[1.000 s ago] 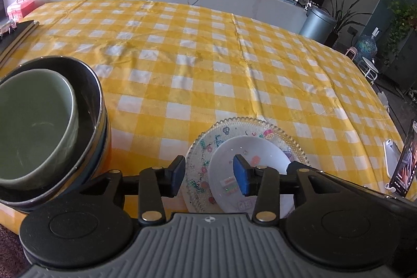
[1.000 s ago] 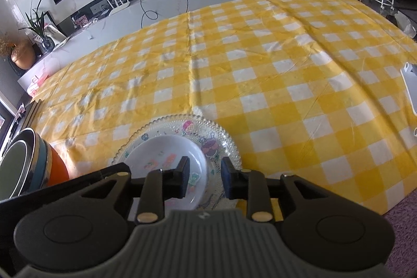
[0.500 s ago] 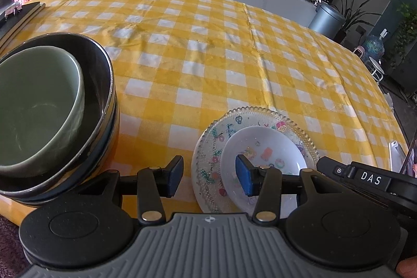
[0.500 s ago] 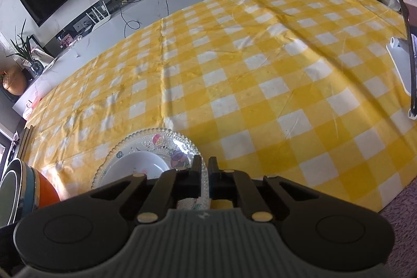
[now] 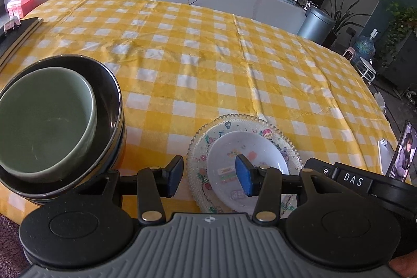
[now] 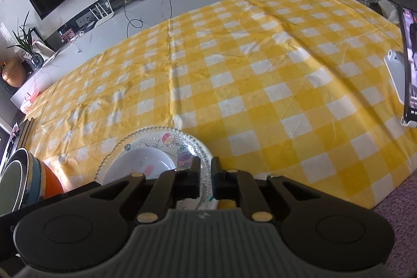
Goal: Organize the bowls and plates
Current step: 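Open both tools to release the sticker plate, then move both open tools to the rim of the nested bowl stack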
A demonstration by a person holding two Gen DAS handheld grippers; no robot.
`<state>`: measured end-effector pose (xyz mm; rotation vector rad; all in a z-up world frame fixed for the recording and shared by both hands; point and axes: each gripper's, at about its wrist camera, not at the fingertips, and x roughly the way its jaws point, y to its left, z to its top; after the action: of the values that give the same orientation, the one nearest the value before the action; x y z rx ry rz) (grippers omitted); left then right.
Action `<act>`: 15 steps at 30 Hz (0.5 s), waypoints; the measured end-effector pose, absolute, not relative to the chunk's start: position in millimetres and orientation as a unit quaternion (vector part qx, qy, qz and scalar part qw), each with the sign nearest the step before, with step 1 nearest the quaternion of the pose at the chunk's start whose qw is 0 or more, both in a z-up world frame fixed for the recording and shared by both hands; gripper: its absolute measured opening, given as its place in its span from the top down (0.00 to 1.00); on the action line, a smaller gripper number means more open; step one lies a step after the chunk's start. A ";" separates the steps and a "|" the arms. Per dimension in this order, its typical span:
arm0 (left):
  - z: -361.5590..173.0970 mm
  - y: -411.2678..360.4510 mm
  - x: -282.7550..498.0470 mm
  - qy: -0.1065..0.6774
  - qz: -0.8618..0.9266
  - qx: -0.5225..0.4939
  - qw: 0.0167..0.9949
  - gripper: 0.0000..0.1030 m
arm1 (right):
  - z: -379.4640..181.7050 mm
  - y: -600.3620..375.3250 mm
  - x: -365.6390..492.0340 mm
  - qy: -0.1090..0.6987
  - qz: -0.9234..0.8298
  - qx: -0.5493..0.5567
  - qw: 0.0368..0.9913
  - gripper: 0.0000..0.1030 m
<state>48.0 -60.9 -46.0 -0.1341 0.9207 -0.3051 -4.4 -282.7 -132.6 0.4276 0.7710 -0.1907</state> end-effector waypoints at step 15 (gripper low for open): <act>8.2 -25.1 31.1 0.406 -0.147 -0.031 0.902 0.48 | -88.1 -225.9 -20.0 0.350 -0.026 0.145 0.925 0.60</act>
<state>31.1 -25.1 8.2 -0.0647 0.8390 -0.3050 -20.0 -225.9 -88.1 0.2969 0.7170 -0.0532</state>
